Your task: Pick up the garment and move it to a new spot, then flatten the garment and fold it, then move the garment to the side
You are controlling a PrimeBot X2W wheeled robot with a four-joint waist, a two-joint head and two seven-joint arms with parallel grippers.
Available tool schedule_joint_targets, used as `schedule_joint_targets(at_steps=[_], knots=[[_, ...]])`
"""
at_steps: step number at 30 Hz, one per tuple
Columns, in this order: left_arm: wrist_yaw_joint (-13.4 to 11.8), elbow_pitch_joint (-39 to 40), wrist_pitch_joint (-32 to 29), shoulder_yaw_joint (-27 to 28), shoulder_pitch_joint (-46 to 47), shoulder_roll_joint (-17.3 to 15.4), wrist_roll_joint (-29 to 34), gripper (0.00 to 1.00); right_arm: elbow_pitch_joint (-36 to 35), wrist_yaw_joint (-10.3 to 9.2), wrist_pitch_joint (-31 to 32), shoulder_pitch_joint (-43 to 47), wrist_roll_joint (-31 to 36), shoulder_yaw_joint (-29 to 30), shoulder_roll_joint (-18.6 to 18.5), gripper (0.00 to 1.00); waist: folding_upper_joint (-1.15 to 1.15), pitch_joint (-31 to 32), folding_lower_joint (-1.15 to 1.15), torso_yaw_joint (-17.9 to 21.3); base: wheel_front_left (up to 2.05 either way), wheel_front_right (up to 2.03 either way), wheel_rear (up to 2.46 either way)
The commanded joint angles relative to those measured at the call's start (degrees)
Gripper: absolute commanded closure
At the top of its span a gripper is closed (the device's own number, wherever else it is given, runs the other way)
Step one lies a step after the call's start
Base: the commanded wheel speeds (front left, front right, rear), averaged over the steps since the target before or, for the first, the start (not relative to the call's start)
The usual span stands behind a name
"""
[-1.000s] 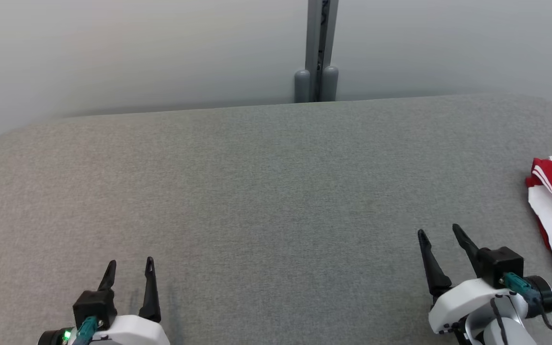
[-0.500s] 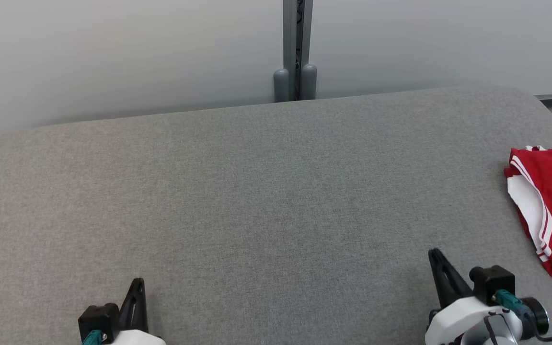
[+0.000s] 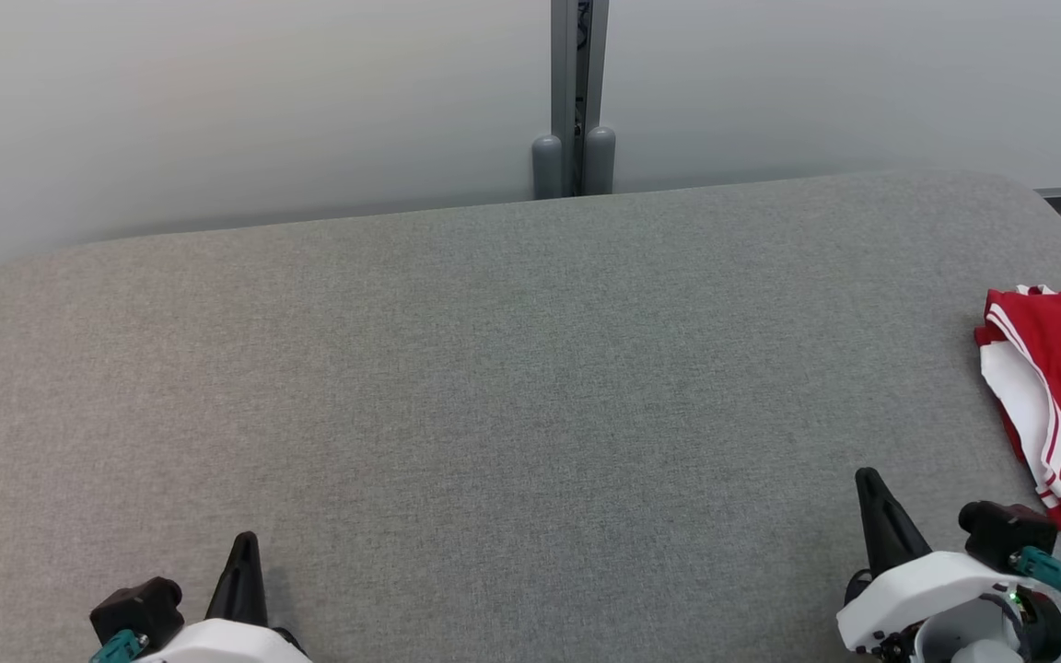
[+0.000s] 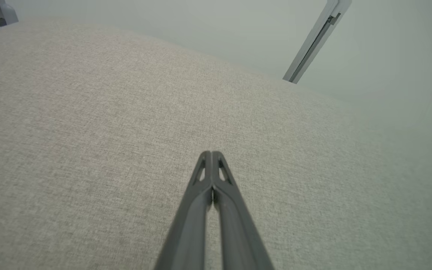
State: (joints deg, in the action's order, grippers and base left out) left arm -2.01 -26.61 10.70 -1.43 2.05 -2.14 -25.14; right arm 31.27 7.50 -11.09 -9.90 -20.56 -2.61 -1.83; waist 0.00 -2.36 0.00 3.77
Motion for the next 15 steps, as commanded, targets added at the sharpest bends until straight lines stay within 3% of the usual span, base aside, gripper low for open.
schedule_joint_targets(at_steps=[1,15], knots=[[0.5,1.4,-0.5,0.6,1.6,-0.3,-2.9,1.0,-1.8,0.0,0.7,-0.4,-3.1,0.4,-0.4,1.0,0.0,0.0,0.0,-0.1,0.0,0.0,0.0],[2.2,3.6,-3.5,1.9,2.1,-0.5,-14.6,1.0,-4.8,0.0,3.7,0.4,-15.7,2.0,-0.6,1.0,0.0,0.3,0.0,-0.5,0.0,0.0,0.0]])
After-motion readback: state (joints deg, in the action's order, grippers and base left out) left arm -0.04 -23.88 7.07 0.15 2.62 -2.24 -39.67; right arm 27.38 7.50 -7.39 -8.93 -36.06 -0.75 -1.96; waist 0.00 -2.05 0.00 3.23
